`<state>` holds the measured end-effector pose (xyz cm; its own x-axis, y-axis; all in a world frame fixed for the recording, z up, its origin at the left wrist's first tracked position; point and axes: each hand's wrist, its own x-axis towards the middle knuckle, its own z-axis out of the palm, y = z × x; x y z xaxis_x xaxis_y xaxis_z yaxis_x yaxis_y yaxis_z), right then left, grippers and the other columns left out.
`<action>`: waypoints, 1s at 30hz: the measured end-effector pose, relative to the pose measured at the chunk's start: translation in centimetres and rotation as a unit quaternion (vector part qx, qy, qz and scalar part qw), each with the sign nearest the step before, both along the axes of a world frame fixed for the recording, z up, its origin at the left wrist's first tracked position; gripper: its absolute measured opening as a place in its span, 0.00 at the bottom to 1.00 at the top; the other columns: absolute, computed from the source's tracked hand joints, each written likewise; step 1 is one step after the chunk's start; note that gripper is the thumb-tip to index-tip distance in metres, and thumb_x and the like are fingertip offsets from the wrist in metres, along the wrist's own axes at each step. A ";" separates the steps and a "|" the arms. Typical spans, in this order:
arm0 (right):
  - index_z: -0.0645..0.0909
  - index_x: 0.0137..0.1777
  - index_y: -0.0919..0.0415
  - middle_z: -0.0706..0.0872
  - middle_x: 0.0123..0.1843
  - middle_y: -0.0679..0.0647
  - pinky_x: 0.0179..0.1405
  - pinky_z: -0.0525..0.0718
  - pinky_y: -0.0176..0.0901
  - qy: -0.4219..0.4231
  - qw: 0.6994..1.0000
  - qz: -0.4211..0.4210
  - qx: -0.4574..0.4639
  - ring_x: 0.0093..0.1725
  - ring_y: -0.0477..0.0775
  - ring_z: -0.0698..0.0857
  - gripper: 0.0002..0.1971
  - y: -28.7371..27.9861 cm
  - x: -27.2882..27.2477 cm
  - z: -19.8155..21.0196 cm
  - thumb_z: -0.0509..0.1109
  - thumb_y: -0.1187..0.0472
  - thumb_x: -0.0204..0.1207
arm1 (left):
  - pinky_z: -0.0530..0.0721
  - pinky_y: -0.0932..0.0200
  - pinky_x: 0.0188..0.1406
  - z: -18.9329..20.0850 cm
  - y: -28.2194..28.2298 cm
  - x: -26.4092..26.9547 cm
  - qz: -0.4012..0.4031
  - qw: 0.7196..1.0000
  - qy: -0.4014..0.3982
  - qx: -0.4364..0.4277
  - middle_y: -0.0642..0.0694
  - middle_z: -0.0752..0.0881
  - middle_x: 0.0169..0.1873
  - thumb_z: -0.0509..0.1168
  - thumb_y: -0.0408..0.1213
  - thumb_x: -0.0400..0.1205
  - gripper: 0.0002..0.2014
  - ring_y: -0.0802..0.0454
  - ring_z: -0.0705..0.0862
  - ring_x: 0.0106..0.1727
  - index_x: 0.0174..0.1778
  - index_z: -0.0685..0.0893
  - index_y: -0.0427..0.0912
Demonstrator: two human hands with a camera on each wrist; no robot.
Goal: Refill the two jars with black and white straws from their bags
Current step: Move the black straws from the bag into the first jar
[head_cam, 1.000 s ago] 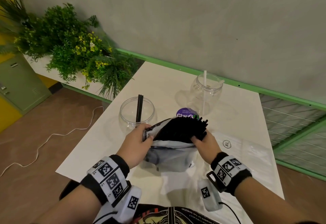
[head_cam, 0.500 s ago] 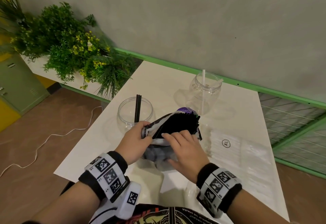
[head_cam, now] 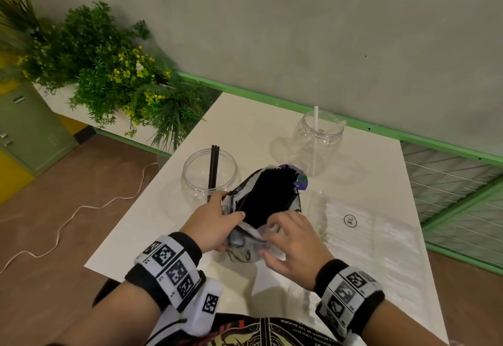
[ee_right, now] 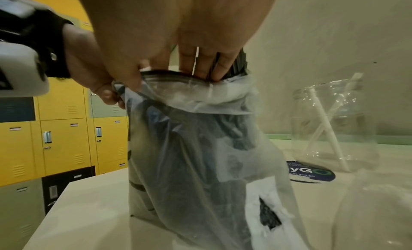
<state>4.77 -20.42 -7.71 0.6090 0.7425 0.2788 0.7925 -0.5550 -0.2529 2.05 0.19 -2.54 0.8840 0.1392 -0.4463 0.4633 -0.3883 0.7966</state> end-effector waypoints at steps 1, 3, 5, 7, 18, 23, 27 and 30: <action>0.85 0.46 0.55 0.80 0.52 0.51 0.52 0.76 0.45 0.030 0.999 -0.003 0.015 0.50 0.52 0.78 0.12 -0.3 -0.1 0.2 0.63 0.50 0.78 | 0.87 0.58 0.26 -0.1 -0.1 0.1 0.002 1.000 0.003 -0.014 0.48 0.83 0.49 0.65 0.42 0.81 0.26 0.49 0.88 0.40 0.74 0.65 0.55; 0.85 0.48 0.59 0.81 0.55 0.52 0.50 0.80 0.44 0.085 0.994 -0.031 0.054 0.48 0.52 0.81 0.15 -0.7 0.3 0.6 0.58 0.53 0.82 | 0.89 0.54 0.31 -0.4 -0.1 0.3 0.009 0.999 0.010 -0.035 0.47 0.83 0.52 0.66 0.40 0.81 0.24 0.46 0.89 0.43 0.72 0.67 0.54; 0.84 0.58 0.59 0.81 0.58 0.52 0.49 0.82 0.41 0.126 0.987 -0.074 0.070 0.48 0.51 0.84 0.14 -0.5 1.0 0.9 0.59 0.56 0.83 | 0.90 0.52 0.34 -0.7 -0.1 0.5 0.009 0.998 0.015 -0.057 0.46 0.83 0.55 0.66 0.39 0.80 0.23 0.45 0.89 0.44 0.70 0.68 0.54; 0.79 0.68 0.56 0.81 0.62 0.49 0.52 0.82 0.42 0.167 0.981 -0.097 0.033 0.51 0.52 0.85 0.17 0.0 1.8 1.5 0.66 0.56 0.80 | 0.90 0.51 0.36 -0.9 0.0 0.5 0.002 0.996 0.018 -0.082 0.46 0.83 0.57 0.66 0.38 0.80 0.23 0.44 0.90 0.44 0.69 0.68 0.54; 0.73 0.70 0.46 0.80 0.64 0.44 0.63 0.65 0.50 0.224 0.962 -0.106 -0.116 0.65 0.54 0.69 0.23 3.7 2.9 2.7 0.68 0.53 0.75 | 0.87 0.36 0.53 -1.8 1.3 0.4 -0.048 0.997 0.000 -0.063 0.41 0.88 0.49 0.68 0.51 0.62 0.27 0.42 0.88 0.50 0.57 0.78 0.48; 0.75 0.67 0.44 0.79 0.61 0.44 0.61 0.64 0.51 0.220 0.961 -0.097 -0.137 0.63 0.54 0.68 0.21 3.9 3.0 2.5 0.70 0.48 0.73 | 0.86 0.38 0.56 -1.9 1.6 0.4 -0.070 0.995 -0.022 -0.061 0.45 0.89 0.51 0.72 0.51 0.62 0.28 0.46 0.89 0.51 0.59 0.80 0.50; 0.75 0.65 0.43 0.81 0.62 0.40 0.62 0.64 0.53 0.249 0.958 -0.097 -0.106 0.63 0.53 0.69 0.22 3.9 2.7 2.3 0.72 0.46 0.71 | 0.86 0.43 0.57 -1.9 1.8 0.2 -0.084 0.994 -0.028 -0.066 0.45 0.90 0.50 0.75 0.48 0.62 0.29 0.48 0.90 0.50 0.59 0.79 0.48; 0.77 0.65 0.42 0.79 0.60 0.42 0.62 0.65 0.52 0.243 0.958 -0.099 -0.116 0.61 0.53 0.68 0.22 4.0 2.8 2.3 0.72 0.46 0.71 | 0.86 0.49 0.57 -1.8 1.8 0.1 -0.085 0.994 -0.036 -0.059 0.46 0.90 0.50 0.74 0.43 0.63 0.26 0.51 0.89 0.52 0.59 0.79 0.47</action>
